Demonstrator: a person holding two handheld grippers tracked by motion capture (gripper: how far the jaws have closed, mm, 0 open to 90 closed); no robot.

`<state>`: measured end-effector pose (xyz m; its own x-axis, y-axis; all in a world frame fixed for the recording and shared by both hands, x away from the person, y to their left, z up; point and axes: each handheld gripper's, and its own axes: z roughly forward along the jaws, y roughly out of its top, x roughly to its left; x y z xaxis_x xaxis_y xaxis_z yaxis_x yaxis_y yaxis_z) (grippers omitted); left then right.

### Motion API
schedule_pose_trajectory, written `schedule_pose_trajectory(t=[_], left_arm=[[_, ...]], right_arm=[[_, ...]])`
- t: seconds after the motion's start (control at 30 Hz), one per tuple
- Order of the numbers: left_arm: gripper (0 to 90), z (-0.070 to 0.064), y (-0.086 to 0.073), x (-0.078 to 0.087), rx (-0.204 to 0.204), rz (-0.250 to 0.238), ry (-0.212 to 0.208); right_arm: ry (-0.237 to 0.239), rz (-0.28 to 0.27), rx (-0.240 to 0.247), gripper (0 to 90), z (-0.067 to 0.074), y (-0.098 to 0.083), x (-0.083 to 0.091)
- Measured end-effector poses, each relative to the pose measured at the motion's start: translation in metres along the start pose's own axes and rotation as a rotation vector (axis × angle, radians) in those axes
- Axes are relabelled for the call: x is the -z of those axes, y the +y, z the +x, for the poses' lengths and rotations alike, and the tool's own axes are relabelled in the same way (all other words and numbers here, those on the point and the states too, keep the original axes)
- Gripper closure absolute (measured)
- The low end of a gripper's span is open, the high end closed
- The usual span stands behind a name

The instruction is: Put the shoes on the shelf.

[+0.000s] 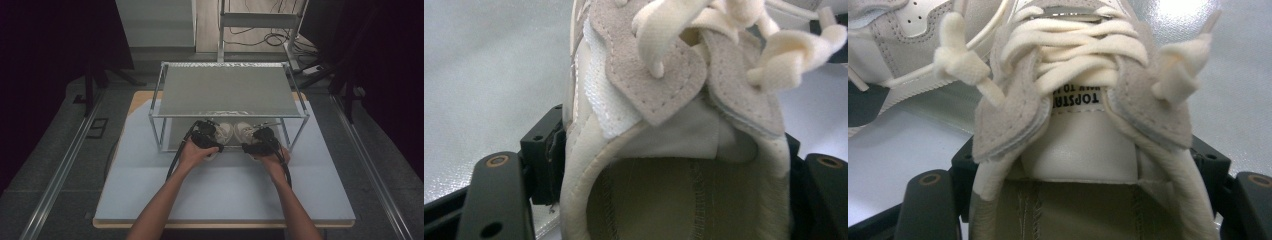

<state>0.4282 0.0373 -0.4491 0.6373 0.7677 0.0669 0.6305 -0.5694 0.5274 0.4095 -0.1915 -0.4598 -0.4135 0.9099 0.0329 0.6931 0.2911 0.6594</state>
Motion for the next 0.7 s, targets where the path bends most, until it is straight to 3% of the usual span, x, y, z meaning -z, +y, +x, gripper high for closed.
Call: schedule_pose_trajectory(t=[0.07, 0.2, 0.23, 0.27, 0.47, 0.5, 0.53, 0.63, 0.67, 0.7], left_arm=[[26.4, 0.002, -0.001, -0.004, -0.039, 0.011, 0.010], [26.3, 0.004, -0.003, -0.009, -0.059, 0.020, 0.003], [26.2, -0.008, -0.006, -0.011, 0.125, 0.019, -0.071], [26.1, -0.011, -0.005, -0.011, 0.149, 0.018, -0.080], [25.8, -0.013, -0.004, -0.012, 0.183, 0.013, -0.079], [25.3, -0.013, -0.004, -0.012, 0.189, 0.013, -0.082], [24.9, -0.010, -0.004, -0.011, 0.159, 0.019, -0.064], [23.3, -0.008, -0.004, -0.010, 0.138, 0.001, -0.055], [22.9, -0.010, -0.005, -0.007, 0.165, -0.013, -0.054], [22.7, -0.012, -0.006, -0.003, 0.170, -0.020, -0.053]], right_arm=[[-0.007, 0.015, 0.014, 26.1, 0.001, 0.000, -0.003], [-0.010, 0.028, 0.026, 26.0, 0.001, -0.001, -0.006], [-0.018, 0.030, 0.034, 25.9, 0.001, -0.001, -0.007], [-0.026, 0.039, 0.035, 25.8, 0.001, -0.001, -0.009], [-0.028, 0.049, 0.030, 25.7, 0.000, -0.002, -0.014], [-0.021, 0.061, 0.000, 25.5, 0.002, -0.003, -0.015], [-0.018, 0.060, -0.002, 25.4, 0.002, -0.003, -0.015], [-0.023, 0.059, 0.001, 25.0, 0.002, -0.003, -0.015], [-0.043, 0.041, 0.036, 23.3, 0.003, -0.003, -0.014], [-0.040, 0.026, 0.025, 22.5, 0.003, -0.002, -0.011]])
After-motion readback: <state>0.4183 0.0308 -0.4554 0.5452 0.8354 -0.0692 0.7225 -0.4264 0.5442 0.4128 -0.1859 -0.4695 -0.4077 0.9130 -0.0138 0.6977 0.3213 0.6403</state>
